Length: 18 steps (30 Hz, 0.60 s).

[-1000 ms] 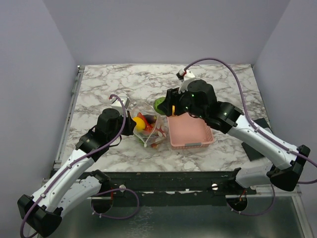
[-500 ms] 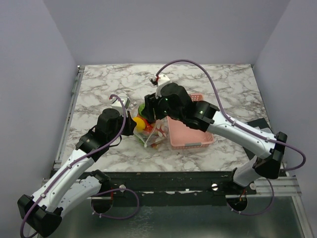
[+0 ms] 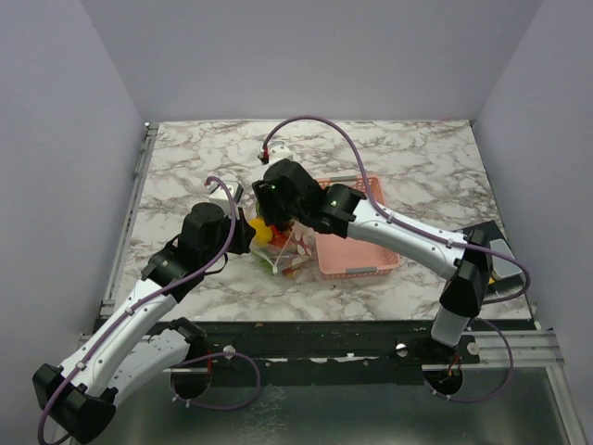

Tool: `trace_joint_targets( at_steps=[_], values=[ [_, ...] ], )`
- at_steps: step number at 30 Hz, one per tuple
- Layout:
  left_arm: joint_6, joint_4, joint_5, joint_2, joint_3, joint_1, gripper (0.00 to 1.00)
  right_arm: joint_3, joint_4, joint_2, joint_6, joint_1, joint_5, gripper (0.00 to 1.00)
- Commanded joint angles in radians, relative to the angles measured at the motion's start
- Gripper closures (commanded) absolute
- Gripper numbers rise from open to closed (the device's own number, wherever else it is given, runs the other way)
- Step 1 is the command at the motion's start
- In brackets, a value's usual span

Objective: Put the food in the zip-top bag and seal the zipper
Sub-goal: Place the fake fruit in the zipper food storage bag.

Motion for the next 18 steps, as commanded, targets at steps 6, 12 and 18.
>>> trace_joint_targets(
  at_steps=[6,12,18],
  values=[
    [0.012,0.015,0.022,-0.004,-0.007,-0.001,1.00,0.088,-0.023,0.109,0.002,0.007,0.175,0.70],
    [0.012,0.015,0.023,-0.006,-0.006,-0.001,1.00,0.076,0.009,0.128,0.010,0.008,0.208,0.50],
    [0.012,0.015,0.024,-0.002,-0.006,0.000,1.00,0.072,0.026,0.132,0.020,0.007,0.177,0.28]
  ],
)
